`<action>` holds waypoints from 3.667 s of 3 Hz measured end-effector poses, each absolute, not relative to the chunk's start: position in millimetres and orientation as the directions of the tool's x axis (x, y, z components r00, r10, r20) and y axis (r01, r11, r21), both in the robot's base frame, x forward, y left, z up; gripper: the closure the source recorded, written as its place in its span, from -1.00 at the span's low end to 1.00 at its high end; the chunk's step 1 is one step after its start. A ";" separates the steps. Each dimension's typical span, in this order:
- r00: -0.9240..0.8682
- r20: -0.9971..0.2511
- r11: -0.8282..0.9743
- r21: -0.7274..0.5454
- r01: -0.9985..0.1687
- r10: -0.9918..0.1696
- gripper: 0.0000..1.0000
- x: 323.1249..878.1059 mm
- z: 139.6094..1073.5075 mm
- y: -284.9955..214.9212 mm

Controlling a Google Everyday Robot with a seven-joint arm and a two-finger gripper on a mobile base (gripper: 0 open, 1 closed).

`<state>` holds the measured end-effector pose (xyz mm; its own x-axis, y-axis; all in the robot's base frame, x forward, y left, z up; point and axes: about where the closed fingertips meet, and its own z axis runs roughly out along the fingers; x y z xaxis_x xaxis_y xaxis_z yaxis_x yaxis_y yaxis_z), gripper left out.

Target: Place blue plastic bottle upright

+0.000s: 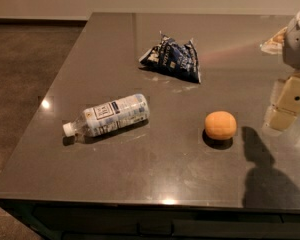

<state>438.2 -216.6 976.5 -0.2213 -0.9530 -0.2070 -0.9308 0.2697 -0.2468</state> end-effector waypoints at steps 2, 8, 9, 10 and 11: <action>-0.175 -0.211 0.226 -0.252 -0.941 -0.962 -1.00 458.7 980.5 -191.9; 0.325 -0.020 -0.323 -0.067 -0.944 -0.945 -1.00 526.7 862.3 45.7; 0.330 0.010 -0.329 -0.077 -0.941 -0.944 -1.00 520.7 853.0 54.2; 0.333 0.022 -0.333 -0.078 -0.940 -0.943 -1.00 512.7 845.9 63.6; 0.334 0.008 -0.334 -0.063 -0.940 -0.942 -1.00 508.4 843.6 74.2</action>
Offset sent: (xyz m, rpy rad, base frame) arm 0.0402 0.0482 0.0041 0.0025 0.0091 0.0965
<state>508.4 74.2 843.6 0.3344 -0.9424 0.0082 -0.9404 -0.3342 -0.0628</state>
